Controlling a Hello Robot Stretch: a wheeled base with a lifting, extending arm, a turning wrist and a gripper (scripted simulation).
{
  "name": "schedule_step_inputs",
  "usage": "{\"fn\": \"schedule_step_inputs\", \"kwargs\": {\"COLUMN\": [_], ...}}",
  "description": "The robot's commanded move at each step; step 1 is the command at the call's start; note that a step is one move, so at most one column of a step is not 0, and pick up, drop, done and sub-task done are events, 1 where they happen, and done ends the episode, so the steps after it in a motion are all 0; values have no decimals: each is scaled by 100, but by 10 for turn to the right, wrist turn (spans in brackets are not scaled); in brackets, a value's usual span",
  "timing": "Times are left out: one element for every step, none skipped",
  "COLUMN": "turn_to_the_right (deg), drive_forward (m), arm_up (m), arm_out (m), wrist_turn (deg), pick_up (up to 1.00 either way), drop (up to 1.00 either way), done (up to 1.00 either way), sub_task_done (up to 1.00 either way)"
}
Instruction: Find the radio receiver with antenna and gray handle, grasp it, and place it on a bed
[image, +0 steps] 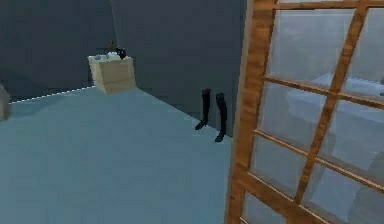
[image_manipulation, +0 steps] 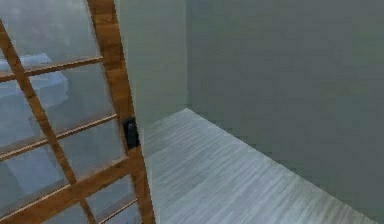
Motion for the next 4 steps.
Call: {"fn": "schedule_step_inputs", "kwargs": {"turn_to_the_right": [0,-240,0,-30], "drive_forward": [50,0,100,0], "arm_up": [0,0,0,0], "arm_out": [0,0,0,0], "wrist_turn": [0,0,0,0], "pick_up": [0,0,0,0], "drop": [0,0,0,0], "done": [0,0,0,0], "sub_task_done": [0,0,0,0]}}
